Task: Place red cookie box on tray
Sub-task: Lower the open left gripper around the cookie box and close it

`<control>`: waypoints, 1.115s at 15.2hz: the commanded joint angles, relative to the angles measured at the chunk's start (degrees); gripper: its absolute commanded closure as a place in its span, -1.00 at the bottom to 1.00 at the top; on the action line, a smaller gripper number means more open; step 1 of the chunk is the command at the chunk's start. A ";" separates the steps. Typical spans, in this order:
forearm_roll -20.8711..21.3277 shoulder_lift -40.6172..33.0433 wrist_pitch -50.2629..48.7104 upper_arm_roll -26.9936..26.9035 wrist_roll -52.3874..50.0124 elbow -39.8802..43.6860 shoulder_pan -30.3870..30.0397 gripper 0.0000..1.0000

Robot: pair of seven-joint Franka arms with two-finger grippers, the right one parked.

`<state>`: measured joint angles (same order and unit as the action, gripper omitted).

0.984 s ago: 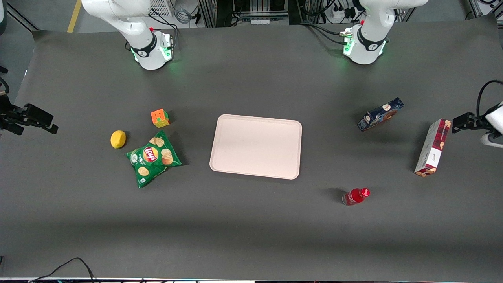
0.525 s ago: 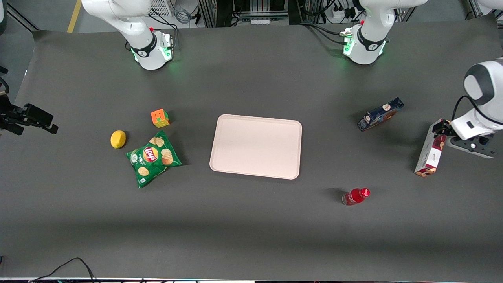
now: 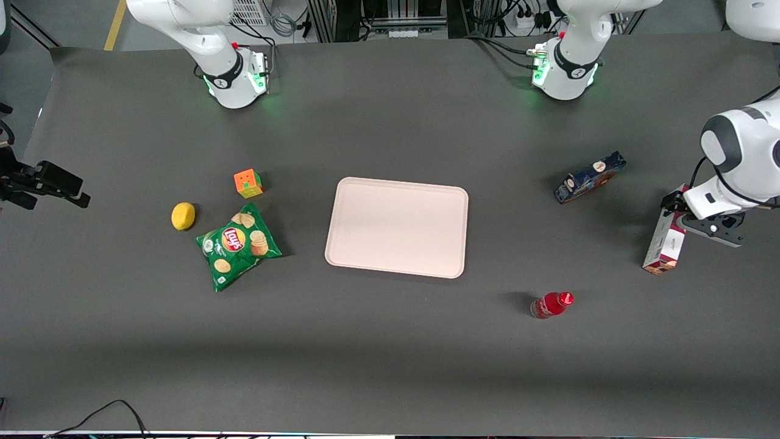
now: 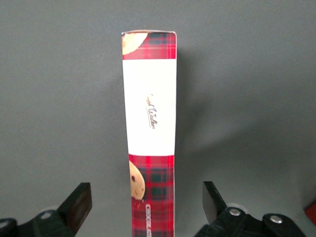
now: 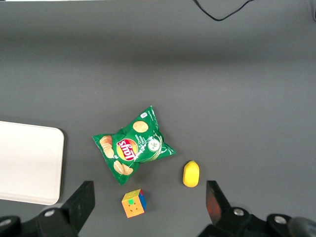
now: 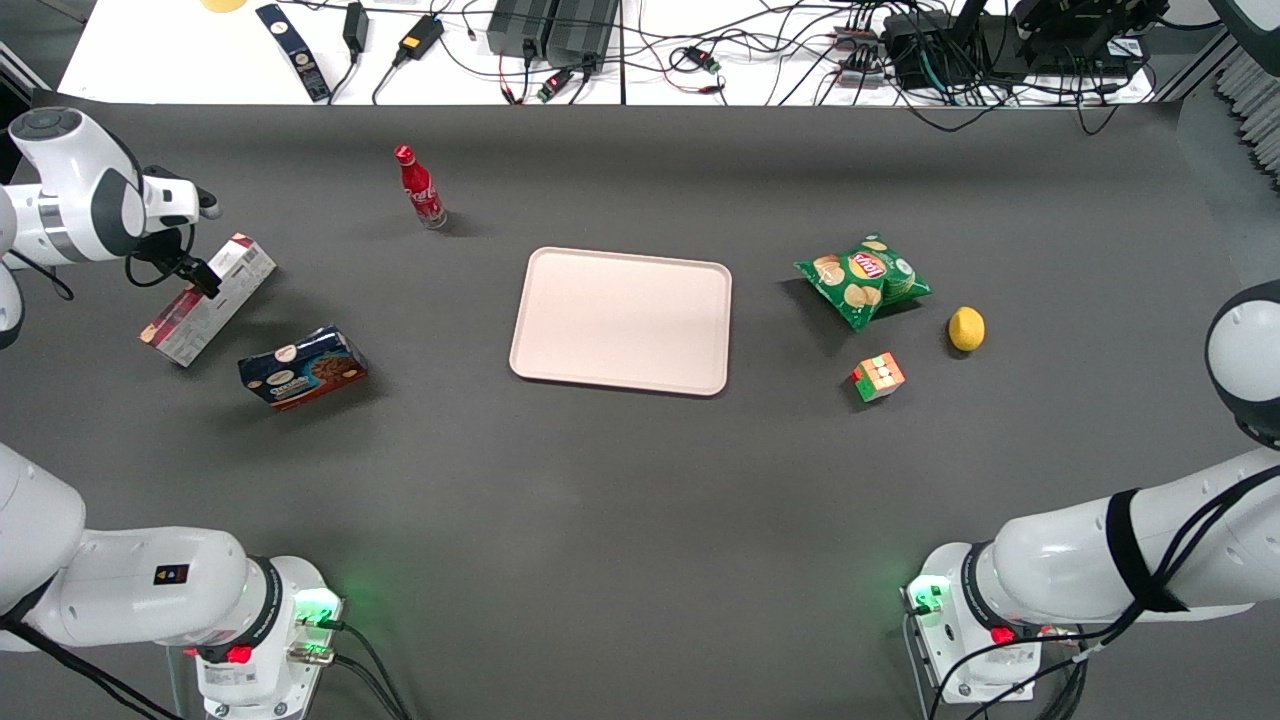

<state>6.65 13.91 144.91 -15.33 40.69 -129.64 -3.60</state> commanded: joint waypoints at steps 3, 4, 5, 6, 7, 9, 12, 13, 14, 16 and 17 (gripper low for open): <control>-0.49 3.66 5.29 -0.14 1.06 -0.08 -0.09 -0.99; -0.58 4.37 6.17 -0.14 1.06 -0.08 -0.09 -0.99; -0.93 4.98 6.61 -0.14 1.06 0.00 -0.09 -0.99; -1.89 5.25 6.70 -0.14 1.06 0.09 -0.09 -0.94; -2.60 5.43 6.70 -0.05 1.06 0.09 -0.09 -0.83; -2.69 5.43 6.44 0.04 1.06 0.09 0.00 -0.36; -3.92 5.43 5.74 0.04 0.98 0.18 -0.09 0.08; -4.71 5.43 5.39 0.04 0.97 0.18 0.00 0.23; -5.41 5.43 4.69 0.04 0.97 0.27 0.00 0.29; -5.68 4.99 2.85 0.13 0.97 0.62 0.00 0.49; -5.68 4.73 2.05 0.13 1.06 0.97 0.00 0.55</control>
<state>2.24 19.34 149.96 -15.28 40.69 -129.53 -3.60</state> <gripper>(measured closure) 0.687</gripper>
